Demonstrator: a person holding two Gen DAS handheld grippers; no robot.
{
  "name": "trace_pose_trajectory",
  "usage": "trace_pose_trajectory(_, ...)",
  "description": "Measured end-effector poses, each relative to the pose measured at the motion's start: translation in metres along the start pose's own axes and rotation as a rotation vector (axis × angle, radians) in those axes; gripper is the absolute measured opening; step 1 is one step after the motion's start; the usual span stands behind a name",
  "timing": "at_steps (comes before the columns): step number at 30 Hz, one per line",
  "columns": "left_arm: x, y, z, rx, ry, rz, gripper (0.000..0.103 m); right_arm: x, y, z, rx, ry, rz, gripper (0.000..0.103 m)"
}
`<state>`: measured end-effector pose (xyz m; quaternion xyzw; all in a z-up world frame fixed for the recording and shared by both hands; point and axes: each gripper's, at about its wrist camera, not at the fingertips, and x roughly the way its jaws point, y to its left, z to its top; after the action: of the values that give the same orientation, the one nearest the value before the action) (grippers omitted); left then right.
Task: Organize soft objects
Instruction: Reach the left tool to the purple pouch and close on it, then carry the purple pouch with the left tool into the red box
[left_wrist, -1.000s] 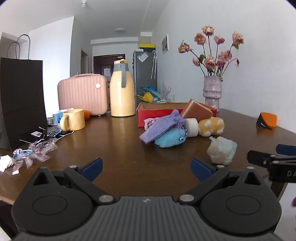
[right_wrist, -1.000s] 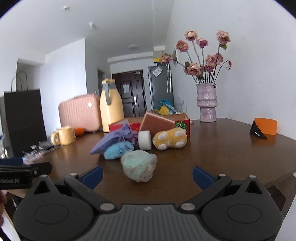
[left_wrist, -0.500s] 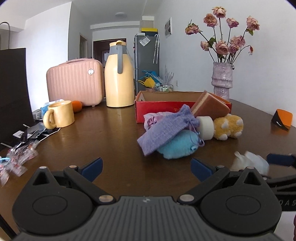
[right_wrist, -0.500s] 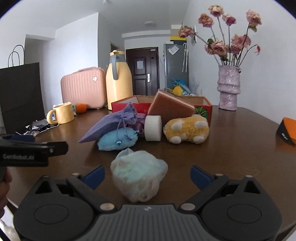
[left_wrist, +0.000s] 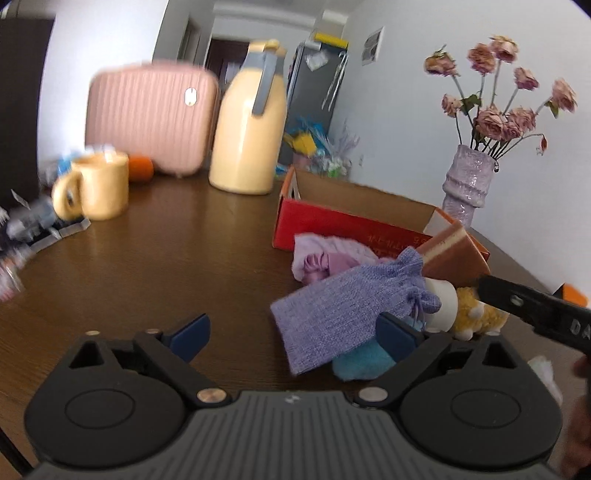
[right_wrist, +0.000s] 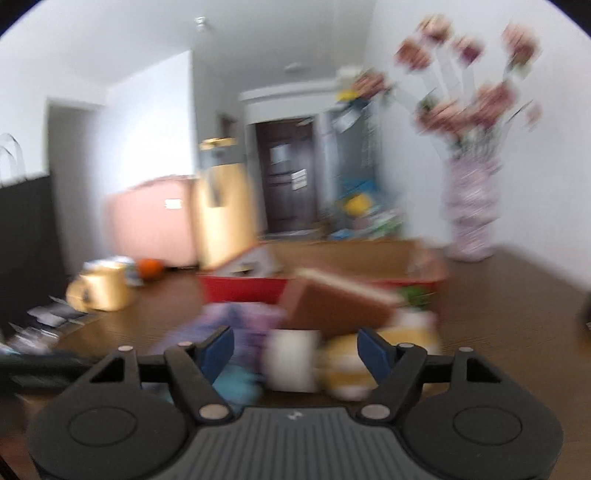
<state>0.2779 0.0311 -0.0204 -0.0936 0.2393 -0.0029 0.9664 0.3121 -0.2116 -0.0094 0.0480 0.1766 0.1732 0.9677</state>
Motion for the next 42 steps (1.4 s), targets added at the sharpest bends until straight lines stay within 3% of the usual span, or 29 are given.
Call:
trace_pose_trajectory(2, 0.009, 0.006, 0.003, -0.039, 0.041, -0.027, 0.076, 0.021, 0.004, 0.006, 0.053, 0.032, 0.092, 0.061)
trace_pose_trajectory(5, 0.028, 0.019, 0.006, -0.125, 0.142, -0.091, 0.053, 0.051, 0.011, 0.010, 0.062, 0.067, 0.102, 0.053)
trace_pose_trajectory(7, 0.039, 0.029, 0.007, -0.202, 0.208, -0.152, 0.032, 0.066, 0.010, 0.012, 0.101, 0.099, 0.141, 0.030)
trace_pose_trajectory(9, 0.049, 0.036, 0.008, -0.249, 0.248, -0.221, 0.021, 0.075, 0.007, 0.009, 0.131, 0.133, 0.164, 0.022)
trace_pose_trajectory(11, 0.051, 0.036, 0.007, -0.260, 0.258, -0.242, 0.008, 0.073, 0.011, 0.006, 0.134, 0.127, 0.151, 0.016)
trace_pose_trajectory(13, 0.043, 0.036, 0.007, -0.239, 0.230, -0.241, 0.007, 0.061, 0.015, 0.006, 0.115, 0.104, 0.161, 0.005)
trace_pose_trajectory(19, -0.029, 0.024, 0.011, -0.098, 0.108, -0.306, 0.006, -0.025, 0.029, -0.003, 0.058, 0.058, 0.199, 0.005)
trace_pose_trajectory(24, -0.065, 0.007, -0.021, 0.000, 0.181, -0.315, 0.006, -0.070, 0.023, -0.043, 0.099, 0.158, 0.160, 0.005)
trace_pose_trajectory(27, -0.074, -0.006, -0.045, 0.072, 0.207, -0.291, 0.010, -0.073, 0.017, -0.066, 0.101, 0.210, 0.115, 0.005)
trace_pose_trajectory(28, -0.075, -0.012, -0.051, 0.101, 0.212, -0.266, 0.025, -0.075, 0.015, -0.070, 0.099, 0.215, 0.097, 0.006)
trace_pose_trajectory(29, -0.078, -0.015, -0.055, 0.119, 0.209, -0.247, 0.051, -0.077, 0.015, -0.073, 0.095, 0.206, 0.085, 0.009)
trace_pose_trajectory(31, -0.079, -0.018, -0.056, 0.115, 0.194, -0.208, 0.064, -0.085, 0.013, -0.073, 0.088, 0.171, 0.069, 0.016)
trace_pose_trajectory(32, -0.080, -0.018, -0.056, 0.100, 0.177, -0.194, 0.064, -0.088, 0.012, -0.072, 0.089, 0.155, 0.069, 0.021)
trace_pose_trajectory(34, -0.081, -0.016, -0.056, 0.093, 0.142, -0.167, 0.064, -0.090, 0.010, -0.072, 0.105, 0.131, 0.082, 0.046)
trace_pose_trajectory(37, -0.072, -0.018, -0.057, 0.081, 0.168, -0.169, 0.059, -0.082, 0.009, -0.073, 0.132, 0.122, 0.094, 0.046)
trace_pose_trajectory(41, -0.059, -0.015, -0.057, 0.044, 0.225, -0.217, 0.024, -0.061, 0.004, -0.076, 0.204, 0.154, 0.097, 0.042)
trace_pose_trajectory(42, -0.058, -0.015, -0.057, 0.043, 0.230, -0.223, 0.022, -0.056, 0.003, -0.078, 0.218, 0.160, 0.104, 0.033)
